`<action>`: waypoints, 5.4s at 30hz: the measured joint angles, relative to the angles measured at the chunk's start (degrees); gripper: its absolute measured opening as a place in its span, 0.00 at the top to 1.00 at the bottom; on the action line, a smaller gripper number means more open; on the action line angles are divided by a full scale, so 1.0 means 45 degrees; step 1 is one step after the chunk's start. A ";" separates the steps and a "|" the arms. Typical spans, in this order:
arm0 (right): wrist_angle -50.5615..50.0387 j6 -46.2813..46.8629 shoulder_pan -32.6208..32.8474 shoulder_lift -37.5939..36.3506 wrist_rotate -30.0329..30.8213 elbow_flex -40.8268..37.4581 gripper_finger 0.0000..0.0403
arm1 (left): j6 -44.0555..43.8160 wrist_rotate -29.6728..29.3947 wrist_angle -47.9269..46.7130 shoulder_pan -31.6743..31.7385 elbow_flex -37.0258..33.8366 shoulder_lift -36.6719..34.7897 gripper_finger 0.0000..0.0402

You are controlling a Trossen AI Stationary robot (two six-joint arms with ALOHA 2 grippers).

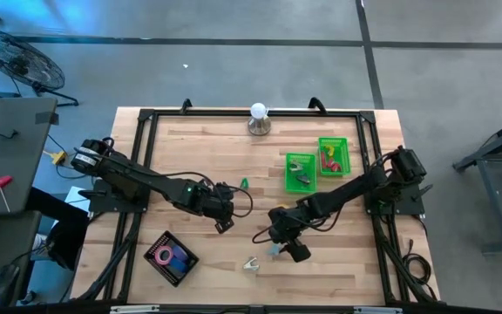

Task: Pick and place Stapler, Stapler remover, tape
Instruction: Put the light blue staple remover into the left green basket, then put the green stapler into the right green basket

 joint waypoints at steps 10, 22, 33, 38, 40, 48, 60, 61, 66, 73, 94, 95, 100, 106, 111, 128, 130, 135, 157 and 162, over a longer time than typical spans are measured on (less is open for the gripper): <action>0.0292 -0.0493 0.0003 0.0000 0.0393 0.0000 0.96 | -0.0002 0.0031 0.0017 0.0000 0.0000 0.0000 1.00; 0.0333 -0.1111 0.0463 -0.0695 0.2133 0.0005 0.99 | -0.0073 0.0047 0.0015 -0.0496 0.0000 0.0000 1.00; -0.5553 0.0048 0.0013 -0.4517 0.9469 0.0019 0.99 | -0.0279 -0.0053 0.0019 -0.1075 0.0000 0.0000 1.00; -0.7859 0.1511 -0.1421 -0.5749 1.1263 0.0019 0.99 | -0.0279 -0.0080 0.0012 -0.1073 0.0000 0.0000 1.00; -0.8103 0.1743 -0.2146 -0.5929 1.1134 -0.0020 0.99 | -0.0271 -0.0087 0.0012 -0.1073 0.0000 0.0000 1.00; -0.6175 0.1381 -0.4680 -0.5867 0.8281 -0.1467 1.00 | -0.0240 -0.0282 -0.0033 -0.1073 0.0000 0.0000 1.00; -0.4138 0.1130 -0.5260 -0.5867 0.7035 -0.2317 0.83 | 0.0101 -0.0694 -0.0226 -0.1069 0.0000 0.0000 1.00; -0.4077 0.1130 -0.5260 -0.5867 0.7015 -0.2317 0.80 | 0.0105 -0.0784 -0.0226 -0.1069 0.0000 0.0000 1.00; -0.4070 0.1126 -0.5255 -0.5867 0.7414 -0.2317 0.67 | 0.0105 -0.1005 -0.0231 -0.1069 0.0000 0.0000 1.00; -0.3958 0.1088 -0.5255 -0.6480 0.7727 -0.2317 0.58 | 0.0648 -0.1678 -0.0226 -0.1054 0.0000 0.0000 1.00; -0.2972 0.0246 -0.2665 -0.7762 0.3000 -0.2312 0.59 | 0.5496 -0.2520 0.1833 0.1521 0.0010 0.0005 1.00; -0.2968 0.0246 -0.2489 -0.7762 0.2962 -0.2312 0.59 | 0.5488 -0.2085 0.1909 0.1771 0.0010 0.0005 1.00; -0.2996 0.0251 -0.1720 -0.7762 0.3037 -0.2312 0.60 | 0.5686 -0.0565 0.2174 0.2561 0.0010 0.0005 0.99; -0.3070 0.0236 -0.1249 -0.7762 0.3045 -0.2312 0.60 | 0.5736 -0.0561 0.2711 0.2791 0.0000 0.0330 0.86; -0.3228 0.0227 -0.1146 -0.7757 0.3200 -0.2317 0.60 | 0.5637 -0.1609 0.3039 0.2788 -0.0019 0.0887 0.70; -0.4027 0.0285 -0.1137 -0.7268 0.3827 -0.2336 0.60 | 1.0264 -0.1342 0.3300 0.3036 0.0005 0.1705 0.55; -0.4021 0.0272 -0.1137 -0.7141 0.3828 -0.2336 0.60 | 1.2460 -0.0507 0.3166 0.3036 0.0005 0.1715 0.55; -0.3910 0.0246 -0.1137 -0.6989 0.3829 -0.2336 0.61 | 1.8283 0.0644 0.2612 0.3160 0.0005 0.1715 0.55; -0.3008 0.0269 -0.1158 -0.6853 0.3814 -0.2336 0.61 | 2.5314 0.3797 0.1951 0.6011 0.0491 0.1710 0.55; -0.2289 0.0024 -0.1261 -0.6853 0.3809 -0.2331 0.61 | 2.6796 0.4108 0.2182 0.6115 0.0496 0.1955 0.55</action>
